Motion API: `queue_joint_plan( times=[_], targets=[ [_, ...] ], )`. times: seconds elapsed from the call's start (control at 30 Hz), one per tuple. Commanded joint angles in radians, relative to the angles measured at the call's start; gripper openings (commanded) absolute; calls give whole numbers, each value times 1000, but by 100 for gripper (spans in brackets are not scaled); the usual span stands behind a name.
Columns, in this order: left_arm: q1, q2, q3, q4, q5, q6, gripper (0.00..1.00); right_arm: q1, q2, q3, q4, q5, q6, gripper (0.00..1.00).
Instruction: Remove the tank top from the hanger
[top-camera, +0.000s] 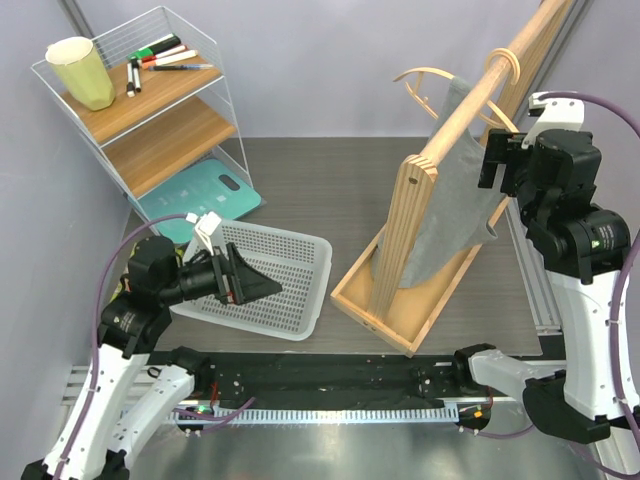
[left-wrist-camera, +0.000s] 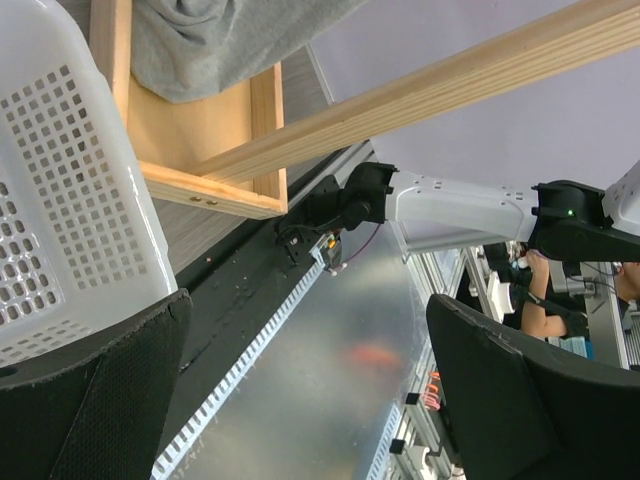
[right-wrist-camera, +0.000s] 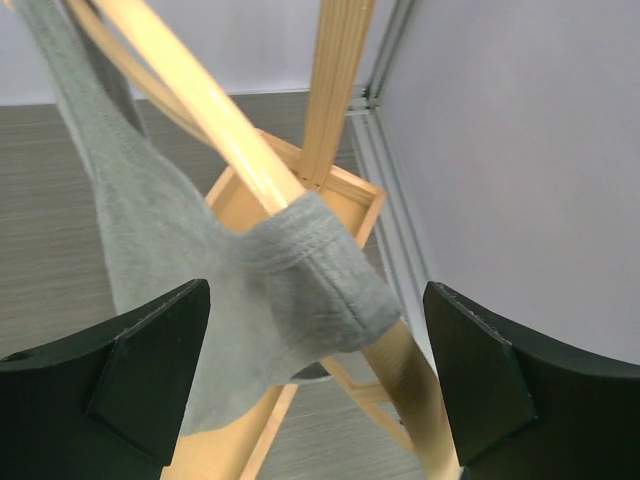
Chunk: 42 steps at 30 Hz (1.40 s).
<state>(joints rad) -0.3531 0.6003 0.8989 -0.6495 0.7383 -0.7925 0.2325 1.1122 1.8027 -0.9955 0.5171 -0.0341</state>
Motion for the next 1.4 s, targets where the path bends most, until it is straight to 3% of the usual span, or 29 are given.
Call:
queue_joint_plan(
  times=[0.0,0.27,0.37,0.5,0.7,0.83,0.93,1.1,1.37],
  targets=[
    [3,27,51,48,79,38,100,-33,-40,-40,83,-190,31,91],
    [5,62,60,62,119,52,100,-44,-132,-181,155,-264,99,75],
    [3,85,66,117,136,23,100,-45,-152,-212,176,-291,109,65],
    [5,127,63,256,157,-40,100,-44,-175,-246,195,-298,108,61],
    [5,190,69,382,193,-96,96,-45,-209,-282,216,-292,115,46],
    [3,205,95,390,199,-73,95,-45,-270,-342,285,-279,120,24],
    [3,197,106,389,199,-63,94,-44,-290,-374,336,-287,135,15],
    [3,149,100,389,193,-47,93,-44,-287,-405,382,-325,160,6],
    [3,99,113,355,188,-7,91,-45,-269,-342,432,-408,207,1]
  ],
)
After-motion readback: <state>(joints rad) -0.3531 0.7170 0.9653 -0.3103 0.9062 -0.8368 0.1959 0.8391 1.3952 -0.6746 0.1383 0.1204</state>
